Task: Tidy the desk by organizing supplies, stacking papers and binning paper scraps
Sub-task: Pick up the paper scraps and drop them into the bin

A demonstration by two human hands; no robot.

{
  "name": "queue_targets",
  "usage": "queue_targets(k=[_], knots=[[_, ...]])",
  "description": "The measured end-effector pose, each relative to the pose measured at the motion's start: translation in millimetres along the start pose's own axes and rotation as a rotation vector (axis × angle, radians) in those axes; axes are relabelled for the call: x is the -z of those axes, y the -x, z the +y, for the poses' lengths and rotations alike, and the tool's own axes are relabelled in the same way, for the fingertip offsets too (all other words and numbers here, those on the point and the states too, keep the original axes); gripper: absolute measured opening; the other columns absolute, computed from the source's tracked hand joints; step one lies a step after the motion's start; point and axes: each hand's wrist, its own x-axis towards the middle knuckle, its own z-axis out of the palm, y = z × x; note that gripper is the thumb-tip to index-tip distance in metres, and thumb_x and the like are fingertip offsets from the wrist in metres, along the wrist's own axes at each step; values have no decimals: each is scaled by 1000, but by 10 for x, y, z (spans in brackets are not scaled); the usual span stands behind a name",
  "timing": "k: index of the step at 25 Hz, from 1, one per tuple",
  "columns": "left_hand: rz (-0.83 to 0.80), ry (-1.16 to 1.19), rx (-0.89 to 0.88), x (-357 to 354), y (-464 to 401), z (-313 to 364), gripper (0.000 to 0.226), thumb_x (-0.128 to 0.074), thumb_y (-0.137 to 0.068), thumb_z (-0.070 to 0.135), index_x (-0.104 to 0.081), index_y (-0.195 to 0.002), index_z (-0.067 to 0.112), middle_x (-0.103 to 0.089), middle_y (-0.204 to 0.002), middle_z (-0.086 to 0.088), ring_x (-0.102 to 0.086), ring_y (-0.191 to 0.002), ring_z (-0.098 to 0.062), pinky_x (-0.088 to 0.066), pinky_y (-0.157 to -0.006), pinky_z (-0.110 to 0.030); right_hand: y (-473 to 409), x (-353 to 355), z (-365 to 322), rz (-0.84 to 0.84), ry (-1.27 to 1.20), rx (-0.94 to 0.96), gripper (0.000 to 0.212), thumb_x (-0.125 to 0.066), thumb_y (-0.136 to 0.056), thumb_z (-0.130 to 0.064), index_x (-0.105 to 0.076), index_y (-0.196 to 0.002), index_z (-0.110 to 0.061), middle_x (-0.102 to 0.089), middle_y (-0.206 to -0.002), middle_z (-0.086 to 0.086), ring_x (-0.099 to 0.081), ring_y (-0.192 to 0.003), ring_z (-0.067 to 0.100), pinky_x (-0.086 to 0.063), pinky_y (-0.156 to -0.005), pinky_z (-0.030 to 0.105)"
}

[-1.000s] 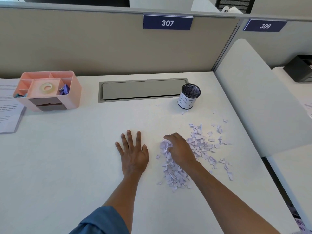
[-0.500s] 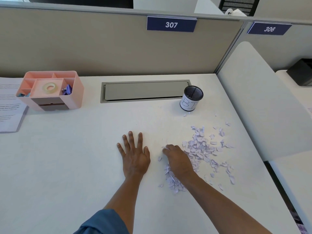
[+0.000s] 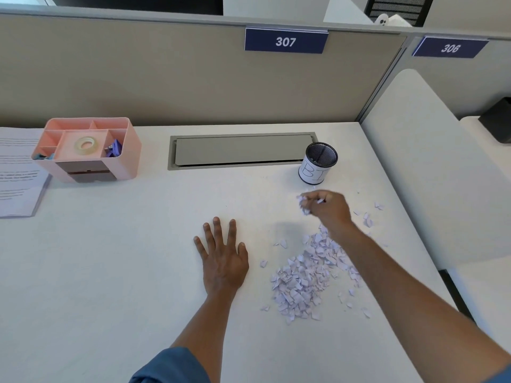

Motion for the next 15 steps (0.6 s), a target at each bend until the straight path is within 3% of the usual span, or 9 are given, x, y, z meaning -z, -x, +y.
queue_targets(k=[2,4,8,13,15], knots=[[3,-2,0,1,6,4,64,-27,-102,44,-7,-161,30,4,-169,-9,8,-155,-33,5,-123,-58,-305,116,-260,50,-65,-22,16,-76,-79,3,-72,-95,1,-72,-66,3,-61,-50,10,-55,-57,20],[9,-4,0,-4,-2,4,64,-26,-102,45,-6,-161,30,4,-169,-8,8,-155,-33,6,-123,-57,-623,247,-521,100,-43,2,15,-76,-79,3,-72,-94,1,-70,-66,3,-61,-52,11,-57,-62,24],[17,-2,1,-15,2,-4,64,-27,-102,44,-6,-161,30,4,-169,-8,7,-155,-32,5,-124,-57,-1000,424,-768,182,206,72,15,-78,-75,-1,-76,-89,-6,-69,-75,14,-62,-59,21,-58,-74,35],[6,-5,4,-17,-2,13,64,-27,-102,44,-6,-161,31,5,-169,-7,8,-155,-31,4,-124,-57,-1190,407,-838,152,407,-22,8,-74,-78,-4,-73,-81,-11,-66,-69,8,-57,-54,16,-49,-52,16],[0,-15,9,-8,-10,4,64,-27,-102,44,-5,-161,31,5,-169,-7,9,-155,-31,4,-124,-57,-1269,384,-884,120,375,-75,10,-74,-78,-2,-74,-86,-8,-68,-79,12,-60,-64,21,-58,-66,24]])
